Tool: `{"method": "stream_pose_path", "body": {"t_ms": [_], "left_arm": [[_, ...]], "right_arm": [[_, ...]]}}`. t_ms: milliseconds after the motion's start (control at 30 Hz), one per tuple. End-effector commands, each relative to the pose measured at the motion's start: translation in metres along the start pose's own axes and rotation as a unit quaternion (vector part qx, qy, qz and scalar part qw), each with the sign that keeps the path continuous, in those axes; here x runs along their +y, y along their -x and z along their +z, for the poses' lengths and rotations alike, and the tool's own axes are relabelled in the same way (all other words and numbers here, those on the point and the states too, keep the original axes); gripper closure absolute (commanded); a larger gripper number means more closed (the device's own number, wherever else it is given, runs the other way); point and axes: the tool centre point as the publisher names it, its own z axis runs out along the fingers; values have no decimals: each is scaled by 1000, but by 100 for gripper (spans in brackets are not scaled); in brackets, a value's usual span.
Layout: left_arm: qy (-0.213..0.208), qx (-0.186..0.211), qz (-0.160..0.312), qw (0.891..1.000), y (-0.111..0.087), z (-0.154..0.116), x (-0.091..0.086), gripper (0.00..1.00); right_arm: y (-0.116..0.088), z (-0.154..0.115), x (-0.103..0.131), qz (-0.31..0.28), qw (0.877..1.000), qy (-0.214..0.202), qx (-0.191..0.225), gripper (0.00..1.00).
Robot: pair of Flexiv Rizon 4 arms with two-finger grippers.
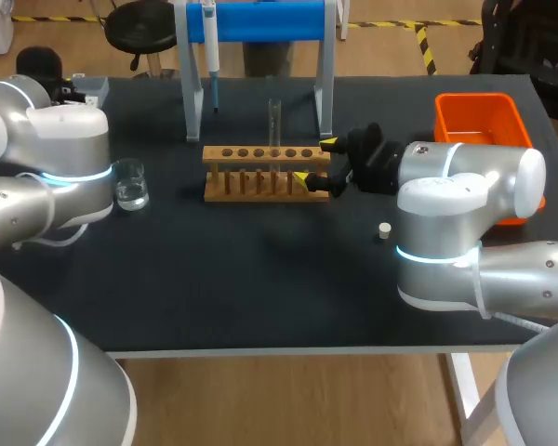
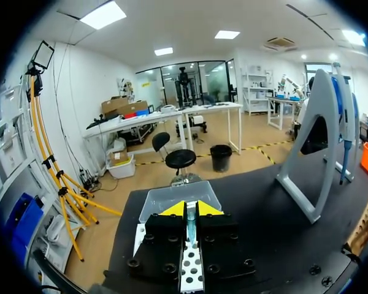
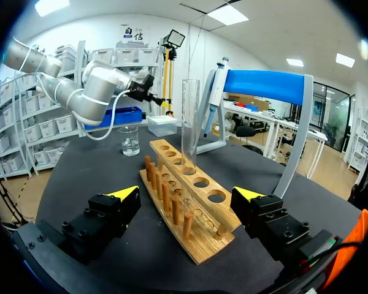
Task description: Invert the test tube, pick up the pipette, mount the tip to pipette, aspirate from beaker and dispense into the tube, eject the tip, return the pipette, and cap with the stopper.
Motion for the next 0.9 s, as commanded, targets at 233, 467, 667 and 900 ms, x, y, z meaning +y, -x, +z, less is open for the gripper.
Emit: {"method": "stream_pose_path", "body": {"t_ms": [233, 467, 667, 900], "left_arm": [[-5, -6, 7, 1000, 0, -5, -7, 100], [-14, 24, 37, 999, -8, -19, -17, 100], [-24, 96, 72, 992, -18, -42, -29, 100], [-15, 166, 78, 983, -27, -56, -34, 100]], "right_arm": [[-1, -1, 0, 0, 1000, 0, -1, 0], [-1, -1, 0, 0, 1000, 0, -1, 0], [-1, -1, 0, 0, 1000, 0, -1, 0], [-1, -1, 0, 0, 1000, 0, -1, 0]]}}
